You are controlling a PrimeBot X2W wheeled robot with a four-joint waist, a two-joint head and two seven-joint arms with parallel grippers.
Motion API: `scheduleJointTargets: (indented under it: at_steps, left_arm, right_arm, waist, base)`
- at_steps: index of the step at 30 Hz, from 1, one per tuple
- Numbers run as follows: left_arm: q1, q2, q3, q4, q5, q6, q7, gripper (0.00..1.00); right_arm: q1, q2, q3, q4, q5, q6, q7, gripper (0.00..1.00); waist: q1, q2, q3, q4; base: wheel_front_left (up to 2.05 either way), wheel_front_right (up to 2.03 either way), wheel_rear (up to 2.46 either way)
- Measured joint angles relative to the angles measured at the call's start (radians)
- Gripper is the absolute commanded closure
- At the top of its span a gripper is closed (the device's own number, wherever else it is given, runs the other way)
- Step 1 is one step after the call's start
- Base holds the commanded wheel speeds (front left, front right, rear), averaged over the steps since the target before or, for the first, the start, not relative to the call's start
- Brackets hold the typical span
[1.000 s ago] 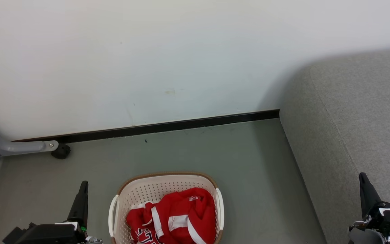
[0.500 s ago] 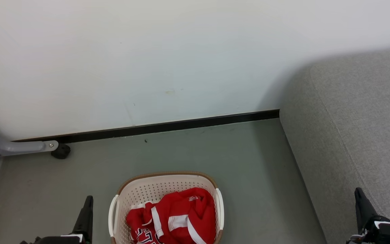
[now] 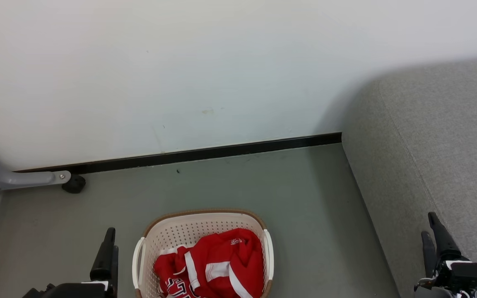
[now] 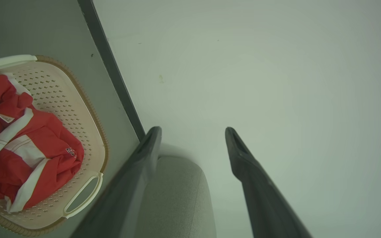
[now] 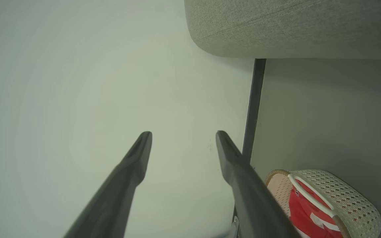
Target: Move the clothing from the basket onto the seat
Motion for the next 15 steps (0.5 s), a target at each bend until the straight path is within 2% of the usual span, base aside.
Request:
scheduleJointTargets:
  at_steps: [15]
  left_arm:
    - [-0.057,0.017,-0.065,0.049,0.107,0.0,-0.057,0.0]
  right_arm:
    - [-0.068,-0.038,0.093,0.031,-0.123,0.0,-0.043,0.0]
  waist:
    - [0.0,0.0001,0.003,0.0]
  base:
    - [0.0,0.0,0.0]
